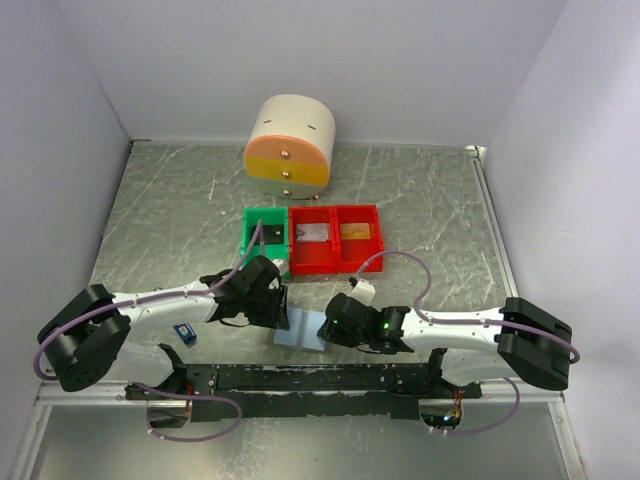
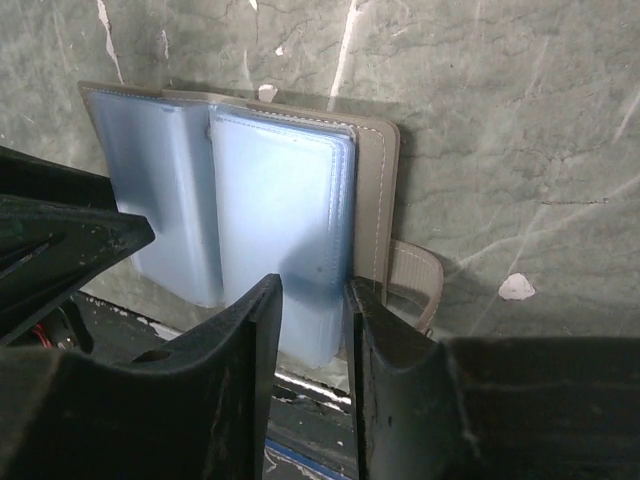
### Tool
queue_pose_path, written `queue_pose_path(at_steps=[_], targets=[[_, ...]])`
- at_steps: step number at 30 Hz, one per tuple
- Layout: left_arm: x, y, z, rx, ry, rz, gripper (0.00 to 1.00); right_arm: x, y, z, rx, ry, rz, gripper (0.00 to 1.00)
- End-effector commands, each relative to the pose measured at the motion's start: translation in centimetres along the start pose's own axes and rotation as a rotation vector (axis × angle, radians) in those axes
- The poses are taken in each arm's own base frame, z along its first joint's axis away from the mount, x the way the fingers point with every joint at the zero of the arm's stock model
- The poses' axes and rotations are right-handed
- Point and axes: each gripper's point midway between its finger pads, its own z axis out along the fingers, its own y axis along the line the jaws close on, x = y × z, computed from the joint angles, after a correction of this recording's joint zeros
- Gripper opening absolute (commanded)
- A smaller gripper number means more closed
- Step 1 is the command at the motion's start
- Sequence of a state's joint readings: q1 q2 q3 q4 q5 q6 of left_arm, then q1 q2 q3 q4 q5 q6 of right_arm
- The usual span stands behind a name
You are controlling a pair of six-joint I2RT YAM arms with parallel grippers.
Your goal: Take the credit cards out of the card holder
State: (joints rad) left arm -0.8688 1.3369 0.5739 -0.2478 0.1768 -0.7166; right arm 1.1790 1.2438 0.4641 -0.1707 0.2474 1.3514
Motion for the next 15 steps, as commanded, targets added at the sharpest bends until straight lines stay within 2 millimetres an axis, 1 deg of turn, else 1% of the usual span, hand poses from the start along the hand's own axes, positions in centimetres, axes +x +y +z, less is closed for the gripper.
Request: queue_pose_path(at_steps=[1, 3, 6, 8, 11, 12, 15], targets=[[0.3, -0.9, 0.8, 0.014, -0.018, 0.000, 0.43, 0.2, 0.7, 0.6, -0.073, -0.002, 0.023, 0.29], [0.3, -1.1, 0.8, 0.020, -0.021, 0.000, 0.37, 0.1, 1.3, 0.6, -0.112, 0.003, 0.031, 0.26], [0.3, -1.3, 0.8, 0.019, -0.027, 0.002, 0.32, -0.2, 2.2, 0.5, -0.158, 0.000, 0.042, 0.21], [0.3, -1.2, 0.7, 0.013, -0.027, 0.005, 0.28, -0.4, 2.7, 0.4, -0.190, -0.004, 0.042, 0.14], [0.4, -1.3, 0.8, 0.018, -0.025, 0.015, 0.21, -0.6, 3.5, 0.2, -0.252, 0.002, 0.053, 0.12], [0.4, -1.3, 0.8, 0.018, -0.025, 0.014, 0.20, -0.7, 3.6, 0.3, -0.259, 0.005, 0.059, 0.12], [0.4, -1.2, 0.8, -0.001, -0.026, 0.014, 0.14, -0.5, 2.9, 0.7, -0.213, 0.016, 0.052, 0.11]])
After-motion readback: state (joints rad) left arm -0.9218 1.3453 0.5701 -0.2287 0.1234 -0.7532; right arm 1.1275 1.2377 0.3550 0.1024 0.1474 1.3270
